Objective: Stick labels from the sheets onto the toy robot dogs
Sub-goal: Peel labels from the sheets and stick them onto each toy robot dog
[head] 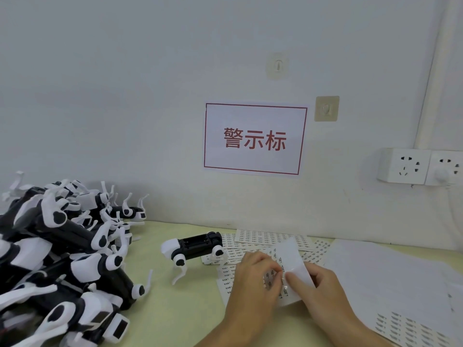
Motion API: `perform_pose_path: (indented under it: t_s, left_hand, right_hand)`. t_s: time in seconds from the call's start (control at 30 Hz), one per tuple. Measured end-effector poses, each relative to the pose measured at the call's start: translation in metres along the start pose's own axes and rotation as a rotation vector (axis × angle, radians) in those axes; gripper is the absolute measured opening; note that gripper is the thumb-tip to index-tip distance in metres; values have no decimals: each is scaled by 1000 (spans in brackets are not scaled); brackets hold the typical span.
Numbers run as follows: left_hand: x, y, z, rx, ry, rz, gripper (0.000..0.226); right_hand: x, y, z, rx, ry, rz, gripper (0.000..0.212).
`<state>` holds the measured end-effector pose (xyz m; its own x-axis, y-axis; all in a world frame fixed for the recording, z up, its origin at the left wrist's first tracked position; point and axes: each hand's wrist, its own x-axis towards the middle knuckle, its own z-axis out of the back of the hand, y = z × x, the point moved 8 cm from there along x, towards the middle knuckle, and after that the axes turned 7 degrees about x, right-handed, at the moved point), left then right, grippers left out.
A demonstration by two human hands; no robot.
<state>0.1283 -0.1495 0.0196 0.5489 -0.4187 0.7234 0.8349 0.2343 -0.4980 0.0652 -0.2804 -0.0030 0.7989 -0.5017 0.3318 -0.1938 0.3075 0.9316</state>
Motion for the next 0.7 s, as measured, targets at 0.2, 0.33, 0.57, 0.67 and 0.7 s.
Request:
perform_pose_path:
  t_s: [0.2, 0.33, 0.57, 0.67, 0.7]
  left_hand:
    - [-2, -9, -1, 53, 30, -51, 14]
    - [-6, -19, -4, 289, 64, -180, 9]
    - [-6, -30, -14, 534, 183, -277, 27]
    - [-7, -22, -12, 402, 148, -211, 10]
    - [-6, -19, -11, 345, 150, -162, 5]
  right_hand:
    - [0, 0, -2, -48, 9, 36, 19]
    - [-2, 5, -3, -90, 23, 80, 29]
    - [-4, 14, -8, -141, 28, 146, 47]
    - [-5, 14, -8, -129, 37, 140, 44]
    - [-5, 14, -8, -126, 40, 136, 43]
